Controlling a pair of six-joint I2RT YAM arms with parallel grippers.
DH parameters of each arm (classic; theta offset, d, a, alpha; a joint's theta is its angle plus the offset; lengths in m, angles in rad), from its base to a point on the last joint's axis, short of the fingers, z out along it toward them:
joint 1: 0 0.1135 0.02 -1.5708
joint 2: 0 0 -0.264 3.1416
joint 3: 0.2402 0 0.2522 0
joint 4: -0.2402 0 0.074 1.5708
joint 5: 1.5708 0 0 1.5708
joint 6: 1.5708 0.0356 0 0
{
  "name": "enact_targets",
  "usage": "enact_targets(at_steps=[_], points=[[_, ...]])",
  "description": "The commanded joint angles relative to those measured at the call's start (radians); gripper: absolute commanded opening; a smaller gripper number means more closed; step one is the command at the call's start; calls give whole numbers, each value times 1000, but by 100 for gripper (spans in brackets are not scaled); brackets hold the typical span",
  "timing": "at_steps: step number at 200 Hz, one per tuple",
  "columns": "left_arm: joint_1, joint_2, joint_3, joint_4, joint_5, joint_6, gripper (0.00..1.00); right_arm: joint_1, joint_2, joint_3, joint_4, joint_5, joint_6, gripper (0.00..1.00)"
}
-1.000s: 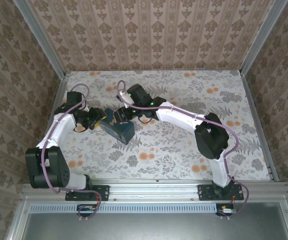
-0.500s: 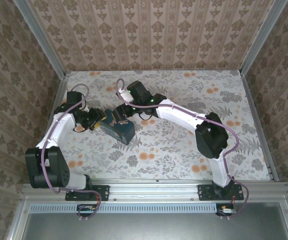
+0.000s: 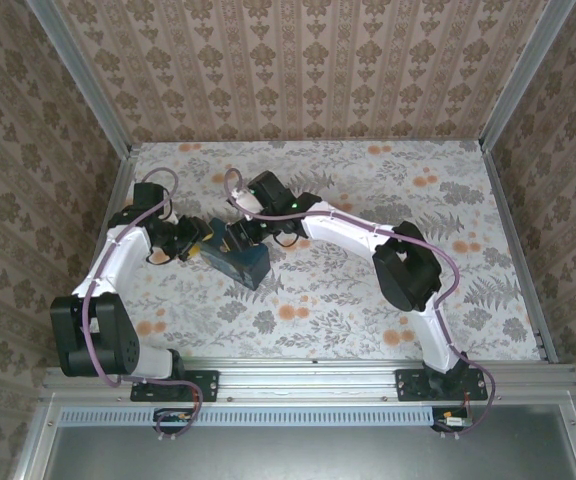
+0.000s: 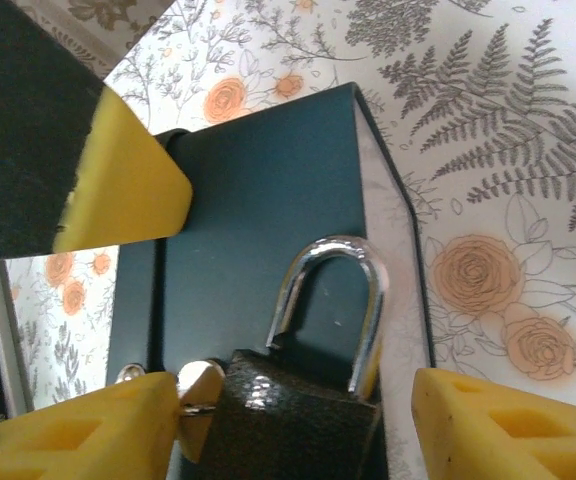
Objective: Unlock the padlock with the key
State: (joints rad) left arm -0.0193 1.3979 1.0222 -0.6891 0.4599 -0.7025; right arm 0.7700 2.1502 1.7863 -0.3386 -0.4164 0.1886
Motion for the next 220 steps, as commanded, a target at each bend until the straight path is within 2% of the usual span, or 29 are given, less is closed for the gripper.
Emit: enact_targets(at_steps=[1,39,49,77,113,178,220], points=[[-5,-14,18,-63,-9,6,49,-4,-1,-23,53,-40,19,54],[-4,-13,13,-56,-4,0,49,-16,-44,-94,126,-75,56,31],[-5,-11,11,-54,-4,-3,49,-24,-60,-122,164,-88,81,27],[-4,-11,3,-46,0,-9,49,-48,-88,-182,251,-133,141,25],[-4,-8,2,-40,5,-11,49,-60,-127,-248,334,-133,180,21],[-72,64,78,-34,36,31,49,-183,-260,-533,507,-9,302,22],[-147,167,144,-3,50,45,49,-292,-360,-794,487,81,274,28]])
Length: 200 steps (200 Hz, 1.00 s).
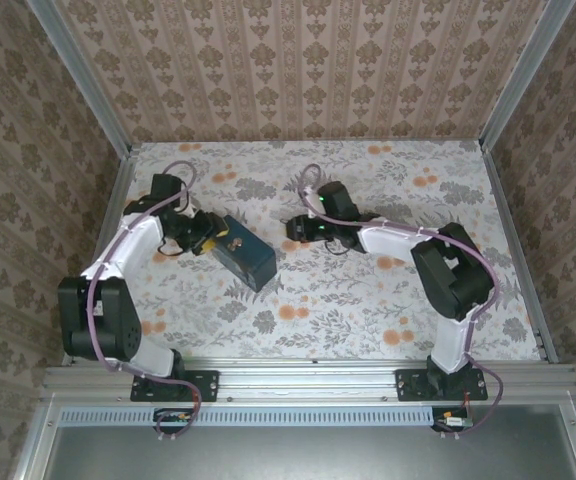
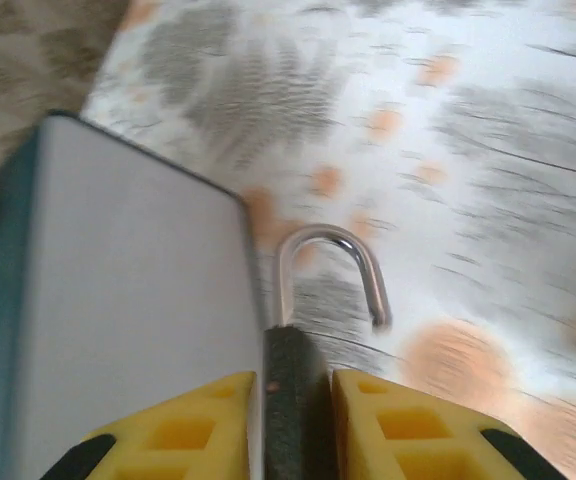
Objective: Unlock the padlock with the key
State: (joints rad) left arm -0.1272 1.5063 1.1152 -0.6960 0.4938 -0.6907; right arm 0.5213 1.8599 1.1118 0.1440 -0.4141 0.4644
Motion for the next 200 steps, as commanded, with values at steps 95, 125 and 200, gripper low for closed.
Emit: enact_targets(at_steps=[95,125,200], points=[[-47,26,213,-23,68,34,50,-127,-336,-226,-257,186,-192,60],[17,-19,205,-74,33,64,51,-28,-429,-100,-390,211,-234,75],[150,-113,55,-92,-41,78,51,349,-213,189,-469,485,-164,100]])
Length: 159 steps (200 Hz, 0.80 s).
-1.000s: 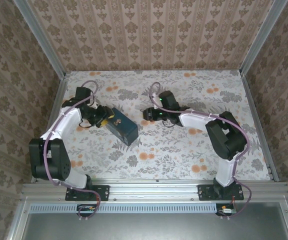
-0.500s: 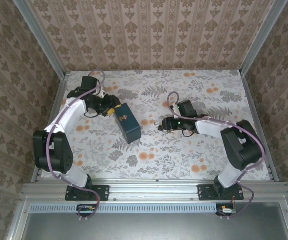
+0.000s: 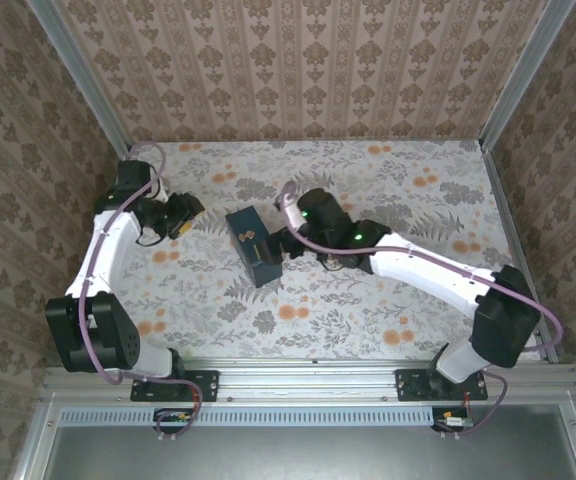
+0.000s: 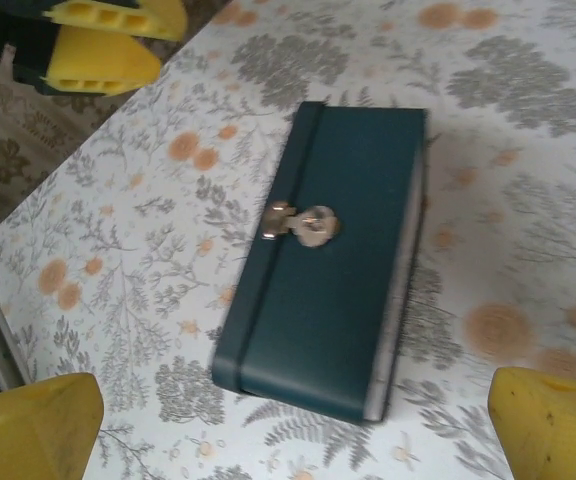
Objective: Unlock the padlock with the key
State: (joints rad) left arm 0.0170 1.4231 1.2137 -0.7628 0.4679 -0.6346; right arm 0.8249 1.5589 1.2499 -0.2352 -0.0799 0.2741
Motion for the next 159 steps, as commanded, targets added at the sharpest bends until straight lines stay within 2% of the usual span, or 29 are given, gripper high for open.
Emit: enact_targets(at_steps=[1,37,97,132,159], points=[[5,-30,-45,-25,-14,21,51,48,92,53,-91,153,26,100],[6,-40,-79,-3,3,10,51,101,199,102,-93,257,25,100],[7,-35,-77,10,14,11,51,115,304,144,-82,291,29,100],[13,-39,-75,10,20,14,51,100,307,107,-13,238,97,85],[17,-62,-78,2,21,22,51,58,253,6,104,149,214,81]])
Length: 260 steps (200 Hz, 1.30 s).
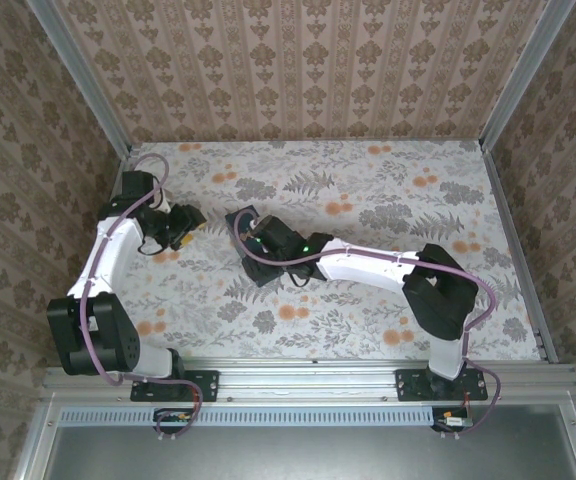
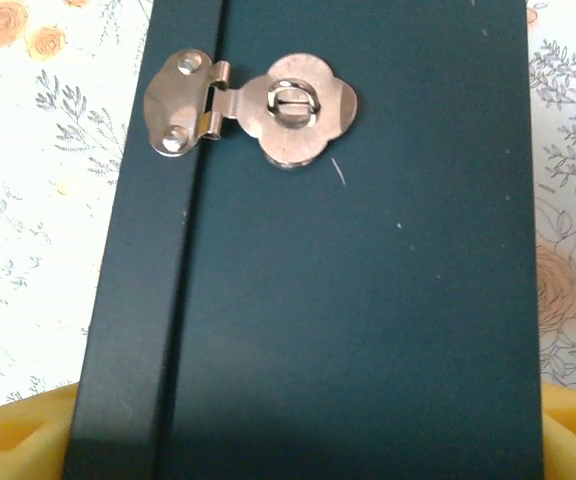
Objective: Unlock the padlock with the key
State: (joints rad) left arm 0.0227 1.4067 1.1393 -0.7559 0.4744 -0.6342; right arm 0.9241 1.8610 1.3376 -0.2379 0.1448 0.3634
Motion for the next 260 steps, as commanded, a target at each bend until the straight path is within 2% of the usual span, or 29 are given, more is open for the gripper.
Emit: enact_targets(at_steps=[1,37,65,94,124,143,159,164,209,235,247,252,255,260], points=[[11,-47,-4,-6,16,22,51,-44,-52,-88,115,-82,134,81],[9,-81,7,-17,28,24,51,-176,-112,-355,531,-308,453,78],[3,-88,13,-15,38,13,51,-214,-60,-419,750,-449,631,80],[-7,-90,15,-3,45,-4,51,-219,54,-455,982,-499,810,82],[-13,-92,25,-2,44,-10,51,-214,166,-416,1062,-527,845,85],[-15,-94,31,-11,42,-5,51,-213,169,-391,1000,-512,793,90],[-14,-100,31,-16,38,-1,51,-214,132,-366,863,-493,695,94],[-13,-102,31,-18,36,1,51,-214,113,-359,804,-485,654,100],[9,-97,60,-28,40,22,51,-218,-22,-189,128,-331,210,100],[10,-65,117,-37,-1,86,52,-229,-124,-160,-8,-259,42,100],[-16,-46,141,-43,-83,146,66,-235,-205,-183,-6,-226,-60,100],[-29,-36,152,-56,-154,165,82,-237,-244,-205,10,-205,-111,100],[-40,-31,156,-64,-203,174,96,-238,-273,-222,26,-191,-145,100],[-57,-23,162,-71,-285,190,100,-240,-317,-260,58,-161,-200,100]])
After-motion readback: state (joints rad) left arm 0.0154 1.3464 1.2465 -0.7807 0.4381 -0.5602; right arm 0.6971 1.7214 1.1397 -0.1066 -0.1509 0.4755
